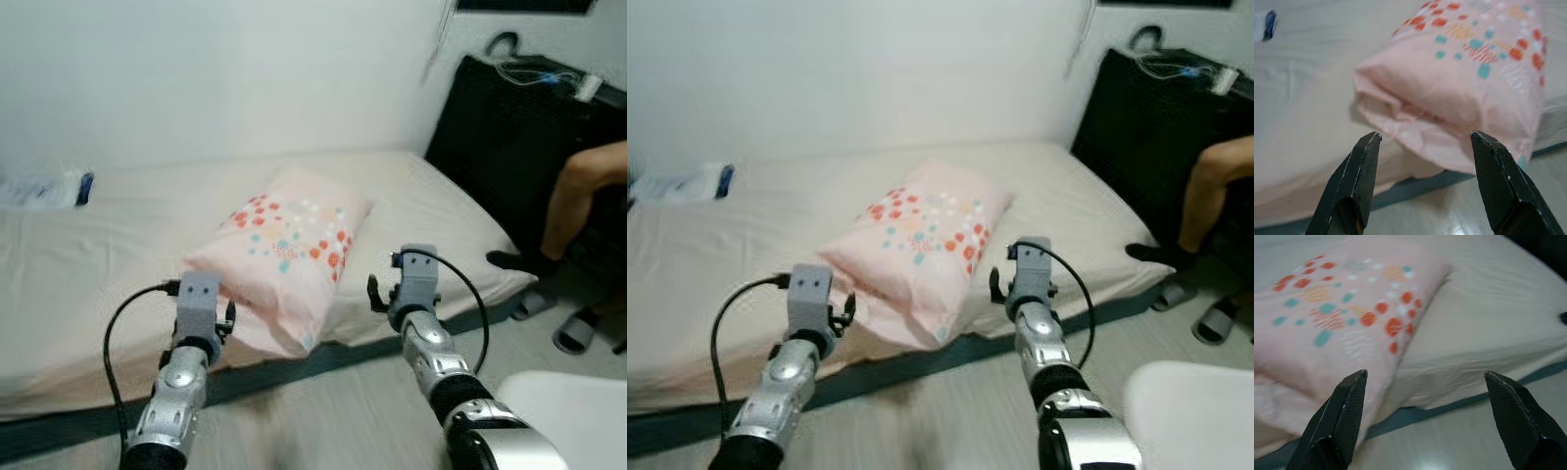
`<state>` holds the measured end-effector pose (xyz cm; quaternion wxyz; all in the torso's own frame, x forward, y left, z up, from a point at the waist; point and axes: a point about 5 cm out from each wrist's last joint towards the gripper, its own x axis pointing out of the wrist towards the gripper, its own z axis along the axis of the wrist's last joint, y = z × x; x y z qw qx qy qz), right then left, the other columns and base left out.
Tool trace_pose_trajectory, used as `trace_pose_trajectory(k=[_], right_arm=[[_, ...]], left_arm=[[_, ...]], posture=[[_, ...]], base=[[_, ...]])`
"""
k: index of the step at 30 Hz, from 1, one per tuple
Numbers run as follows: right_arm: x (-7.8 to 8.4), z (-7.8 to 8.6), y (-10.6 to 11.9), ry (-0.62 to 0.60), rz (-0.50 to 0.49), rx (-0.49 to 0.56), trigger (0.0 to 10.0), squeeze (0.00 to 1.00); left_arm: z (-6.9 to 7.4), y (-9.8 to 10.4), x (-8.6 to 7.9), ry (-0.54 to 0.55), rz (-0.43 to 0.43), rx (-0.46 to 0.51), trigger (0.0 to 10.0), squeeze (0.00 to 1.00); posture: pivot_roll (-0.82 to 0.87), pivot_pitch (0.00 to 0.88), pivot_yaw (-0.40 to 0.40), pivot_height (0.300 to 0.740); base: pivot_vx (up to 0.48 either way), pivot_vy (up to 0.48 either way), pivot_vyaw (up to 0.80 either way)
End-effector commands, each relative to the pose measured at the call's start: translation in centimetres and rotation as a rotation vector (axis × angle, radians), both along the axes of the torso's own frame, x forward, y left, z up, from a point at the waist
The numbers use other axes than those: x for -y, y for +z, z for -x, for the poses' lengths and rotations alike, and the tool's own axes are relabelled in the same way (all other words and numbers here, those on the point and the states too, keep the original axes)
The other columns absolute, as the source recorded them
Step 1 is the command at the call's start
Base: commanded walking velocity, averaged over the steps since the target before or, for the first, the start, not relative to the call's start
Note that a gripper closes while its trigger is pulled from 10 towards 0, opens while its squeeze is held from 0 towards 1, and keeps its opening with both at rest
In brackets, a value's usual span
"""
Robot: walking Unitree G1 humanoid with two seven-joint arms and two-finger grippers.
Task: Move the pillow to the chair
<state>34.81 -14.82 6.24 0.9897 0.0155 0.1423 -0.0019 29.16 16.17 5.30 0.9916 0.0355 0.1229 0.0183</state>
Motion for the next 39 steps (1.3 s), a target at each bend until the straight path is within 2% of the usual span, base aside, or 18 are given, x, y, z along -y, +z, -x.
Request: trace_pose_trajectory(k=[1,7,26,39], right_arm=[[0.3,0.1,-0.2,-0.01,0.0,-0.01,10.0,0.0],[0.6,0.1,-0.2,-0.015,-0.002,-0.006,10.0,0.0],[0.8,-0.1,0.0,0.009,0.022,-0.01,10.0,0.0],[0.8,-0.3,0.8,0.058,0.059,0.06,10.0,0.0]], left_arm=[[0.1,0.0,0.0,0.0,0.005,0.005,10.0,0.0],[0.2,0.0,0.4,-0.009,0.021,0.016,10.0,0.0],[0.3,0.1,0.7,-0.007,0.051,0.029,10.0,0.0],[0.4,0.0,0.7,0.0,0.056,0.031,10.0,0.0]], posture=[[0.02,0.014,-0.073,0.74],[0.02,0.011,-0.089,0.74],[0.01,0.018,-0.1,0.74],[0.01,0.012,-0.104,0.74]], base=[[0.0,0.0,0.0],[0.0,0.0,0.0],[0.353,0.0,0.0],[0.363,0.0,0.0]])
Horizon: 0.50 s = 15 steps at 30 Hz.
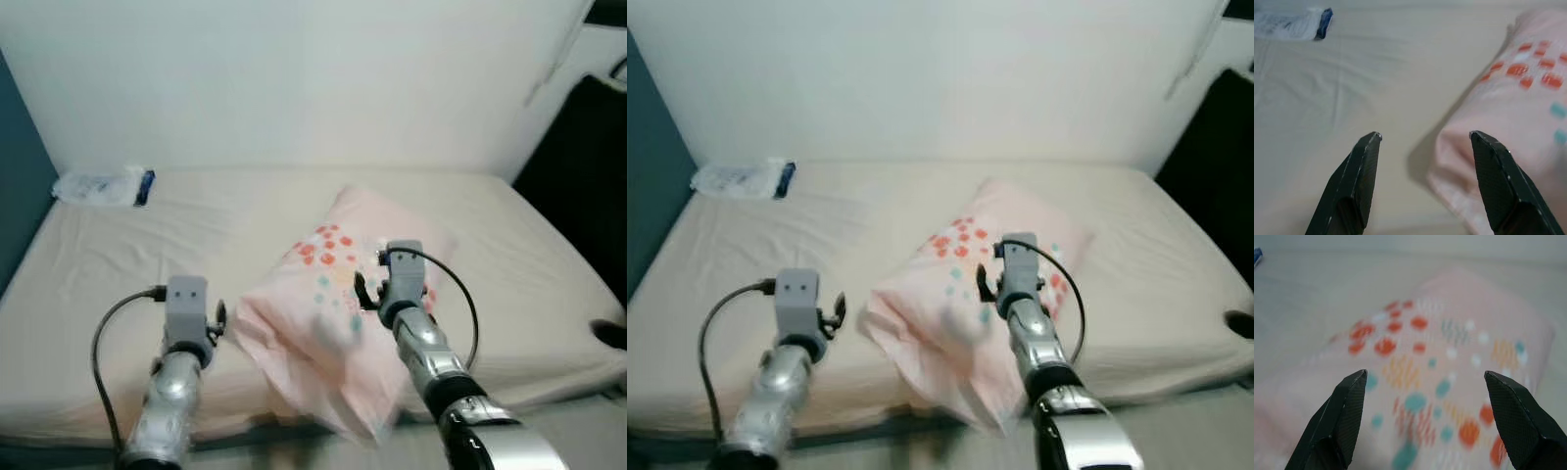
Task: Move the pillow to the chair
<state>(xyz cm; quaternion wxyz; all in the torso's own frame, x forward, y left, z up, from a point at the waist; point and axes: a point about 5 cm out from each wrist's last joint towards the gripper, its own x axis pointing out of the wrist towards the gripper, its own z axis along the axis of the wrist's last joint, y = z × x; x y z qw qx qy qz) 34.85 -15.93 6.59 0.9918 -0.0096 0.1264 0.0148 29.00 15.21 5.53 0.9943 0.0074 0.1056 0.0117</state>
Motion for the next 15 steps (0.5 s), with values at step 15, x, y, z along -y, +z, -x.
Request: trace_pose_trajectory(k=[15], right_arm=[[0.3,0.9,0.1,0.069,0.075,0.096,10.0,0.0]], left_arm=[[0.6,-0.3,-0.3,-0.005,-0.009,0.007,10.0,0.0]], posture=[[0.01,0.0,-0.108,0.74]], base=[[0.206,0.0,0.0]])
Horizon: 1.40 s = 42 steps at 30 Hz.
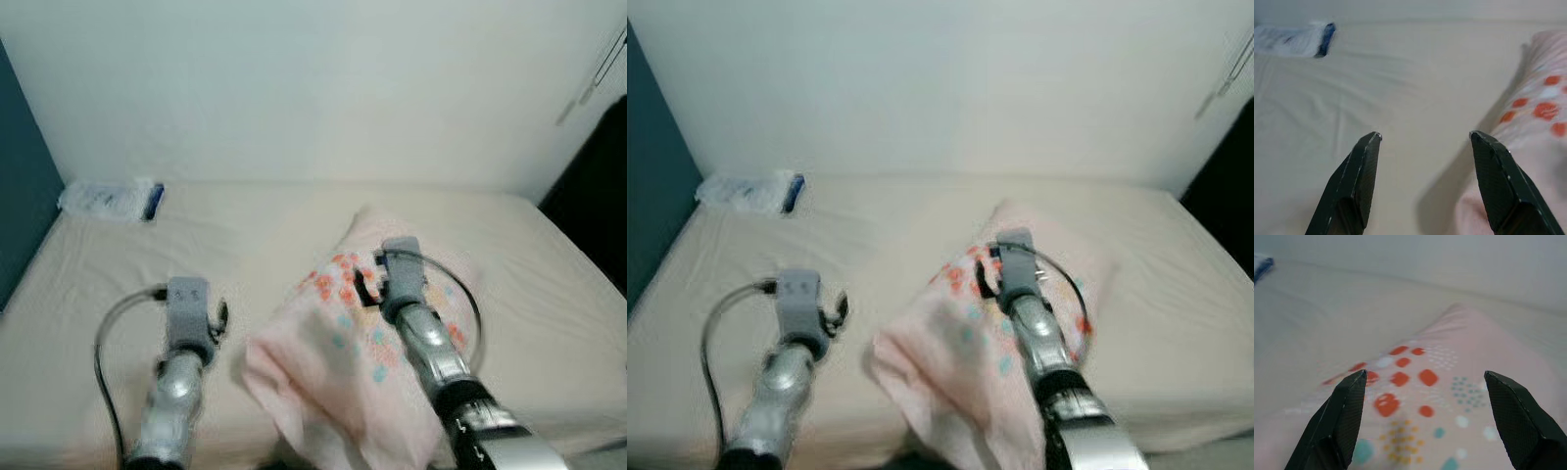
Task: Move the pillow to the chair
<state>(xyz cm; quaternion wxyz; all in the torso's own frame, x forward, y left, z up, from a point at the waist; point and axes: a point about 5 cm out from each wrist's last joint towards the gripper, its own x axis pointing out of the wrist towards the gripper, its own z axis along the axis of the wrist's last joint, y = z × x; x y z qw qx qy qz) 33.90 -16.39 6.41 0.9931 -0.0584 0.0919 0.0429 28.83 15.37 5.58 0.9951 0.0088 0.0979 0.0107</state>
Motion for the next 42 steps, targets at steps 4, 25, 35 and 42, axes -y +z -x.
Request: trace_pose_trajectory(k=[4,25,35,42], right_arm=[[-0.5,0.2,0.0,-0.007,-0.018,0.025,10.0,0.0],[-0.9,0.0,0.2,-0.029,-0.029,0.033,10.0,0.0],[-0.5,0.5,-0.2,0.018,0.017,0.013,10.0,0.0],[-0.2,0.6,-0.3,-0.004,0.009,0.016,10.0,0.0]], left_arm=[[0.7,-0.6,0.1,-0.053,0.0,-0.018,10.0,0.0],[0.4,-0.3,0.4,-0.092,-0.023,-0.013,10.0,0.0],[0.5,-0.2,-0.2,-0.054,-0.031,-0.005,10.0,0.0],[0.7,-0.3,-0.1,-0.052,-0.023,-0.008,10.0,0.0]], posture=[[0.01,0.0,-0.106,0.74],[0.02,0.0,-0.106,0.74],[0.02,0.0,-0.112,0.74],[0.01,0.0,-0.11,0.74]], base=[[0.0,0.0,0.0],[0.0,0.0,0.0],[0.0,0.0,0.0],[0.0,-0.086,0.0]])
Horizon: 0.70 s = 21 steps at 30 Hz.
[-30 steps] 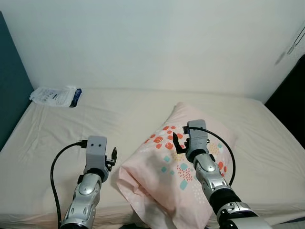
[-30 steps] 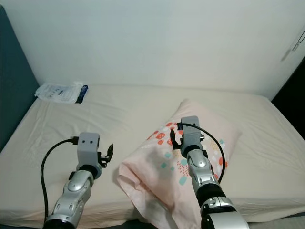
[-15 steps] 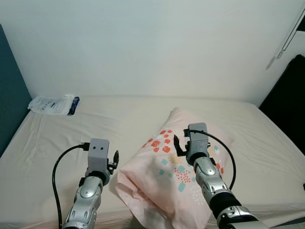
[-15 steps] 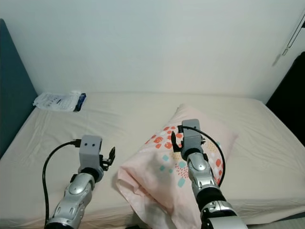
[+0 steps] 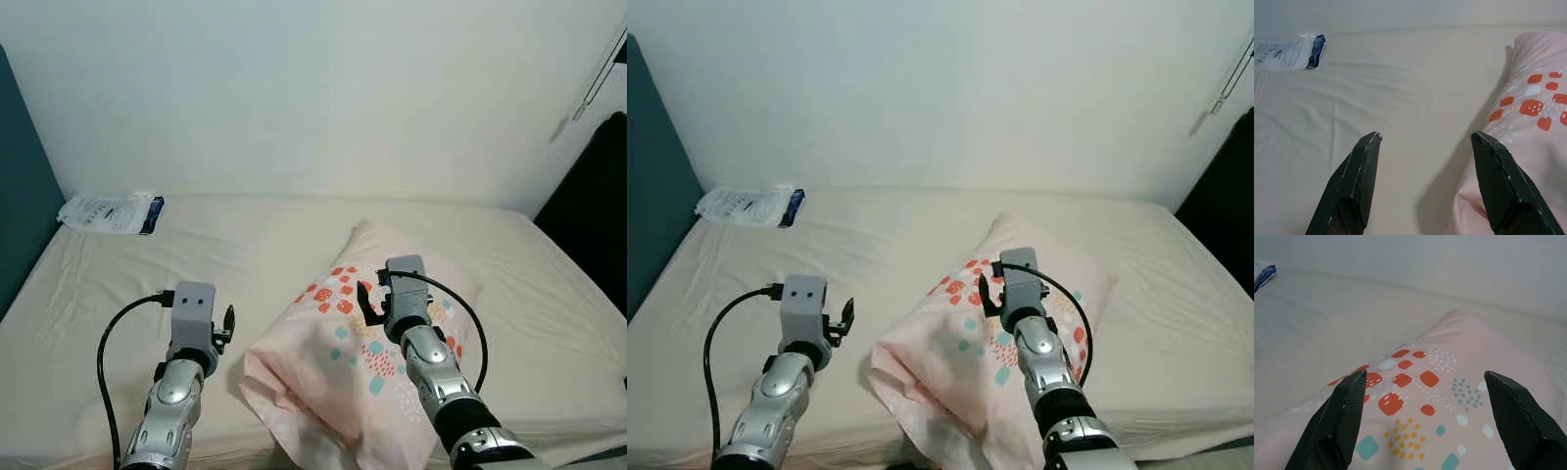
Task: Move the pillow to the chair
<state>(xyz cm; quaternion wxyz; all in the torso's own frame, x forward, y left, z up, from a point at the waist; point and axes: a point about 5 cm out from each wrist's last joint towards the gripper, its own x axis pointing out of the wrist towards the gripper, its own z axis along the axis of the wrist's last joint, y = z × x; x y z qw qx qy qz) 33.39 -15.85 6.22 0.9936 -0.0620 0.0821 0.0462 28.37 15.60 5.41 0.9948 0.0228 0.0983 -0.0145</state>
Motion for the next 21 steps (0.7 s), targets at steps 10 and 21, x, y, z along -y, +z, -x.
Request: trace_pose_trajectory(k=[10,21], right_arm=[[0.13,0.18,-0.11,-0.008,0.0,-0.007,10.0,0.0],[0.06,0.18,-0.09,-0.008,-0.001,-0.007,10.0,0.0]], left_arm=[[0.09,-0.06,0.27,-0.008,-0.004,-0.008,10.0,0.0],[0.33,-0.61,0.22,0.002,0.032,-0.06,10.0,0.0]], posture=[[0.01,0.0,-0.111,0.74],[0.01,0.0,-0.109,0.74]], base=[[0.0,-0.375,0.0],[0.0,-0.271,0.0]])
